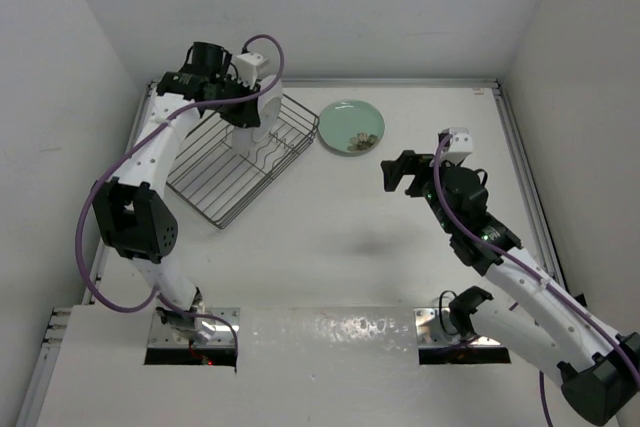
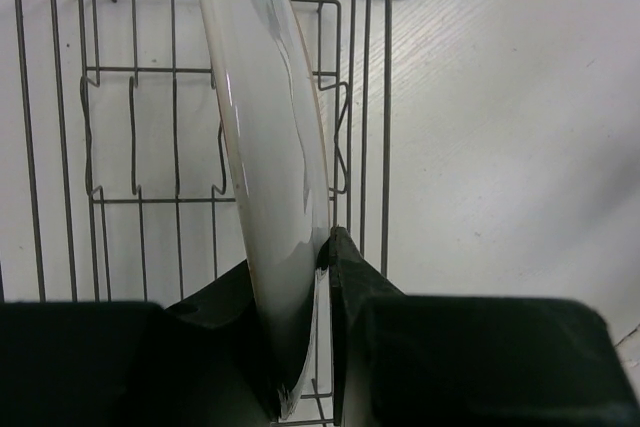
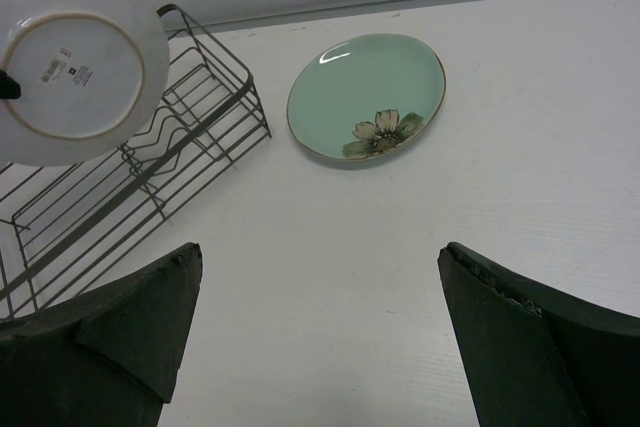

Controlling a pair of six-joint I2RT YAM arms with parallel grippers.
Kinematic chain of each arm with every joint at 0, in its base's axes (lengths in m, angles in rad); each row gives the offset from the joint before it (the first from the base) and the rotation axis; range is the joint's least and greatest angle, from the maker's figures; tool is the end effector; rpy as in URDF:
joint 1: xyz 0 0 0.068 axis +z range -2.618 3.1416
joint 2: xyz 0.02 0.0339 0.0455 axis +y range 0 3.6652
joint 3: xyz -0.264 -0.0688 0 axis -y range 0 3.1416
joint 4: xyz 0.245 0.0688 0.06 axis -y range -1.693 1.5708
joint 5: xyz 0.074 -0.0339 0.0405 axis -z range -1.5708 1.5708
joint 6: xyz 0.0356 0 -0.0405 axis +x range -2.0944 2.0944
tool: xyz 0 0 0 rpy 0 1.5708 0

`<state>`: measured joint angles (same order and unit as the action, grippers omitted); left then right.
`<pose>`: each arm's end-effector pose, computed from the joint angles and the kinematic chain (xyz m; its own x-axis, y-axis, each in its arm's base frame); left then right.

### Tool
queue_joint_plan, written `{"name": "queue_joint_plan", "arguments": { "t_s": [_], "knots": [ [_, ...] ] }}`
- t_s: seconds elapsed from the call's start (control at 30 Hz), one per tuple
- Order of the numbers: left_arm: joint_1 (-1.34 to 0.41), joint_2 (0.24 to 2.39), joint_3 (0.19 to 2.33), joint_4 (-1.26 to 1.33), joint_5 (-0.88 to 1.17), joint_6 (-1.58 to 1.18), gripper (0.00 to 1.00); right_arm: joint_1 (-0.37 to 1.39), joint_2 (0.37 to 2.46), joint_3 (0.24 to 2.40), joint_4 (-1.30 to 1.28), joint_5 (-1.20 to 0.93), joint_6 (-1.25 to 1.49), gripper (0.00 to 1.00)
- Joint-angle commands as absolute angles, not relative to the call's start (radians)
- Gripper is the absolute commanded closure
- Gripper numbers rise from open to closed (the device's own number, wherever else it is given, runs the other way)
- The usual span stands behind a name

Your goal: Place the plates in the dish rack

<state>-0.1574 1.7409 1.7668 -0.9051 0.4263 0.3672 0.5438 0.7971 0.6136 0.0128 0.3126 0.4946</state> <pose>0.3690 -0.0735 0.3581 -0.5653 0.4207 -0.7096 0.6494 0.7574 -0.0683 0.1714 0.0908 0.2983 -0.2385 0.3836 -0.8922 -0.1360 0.8964 0.4218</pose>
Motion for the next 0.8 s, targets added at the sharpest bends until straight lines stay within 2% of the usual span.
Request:
{"name": "queue_joint_plan", "arguments": {
  "t_s": [0.0,0.43,0.67,0.77],
  "knots": [
    [-0.167,1.654,1.783,-0.713,0.436,0.377,1.00,0.545,0.776,0.623,0.023,0.311,0.489,0.01],
    [-0.161,1.698,1.720,-0.660,0.414,0.405,1.00,0.545,0.790,0.620,0.021,0.298,0.494,0.01],
    [-0.138,1.764,1.853,-0.768,0.552,0.518,1.00,0.545,0.805,0.627,0.012,0.267,0.494,0.01],
    [-0.138,1.781,1.923,-0.828,0.551,0.560,1.00,0.545,0.802,0.627,0.012,0.265,0.494,0.01]
  ]
}}
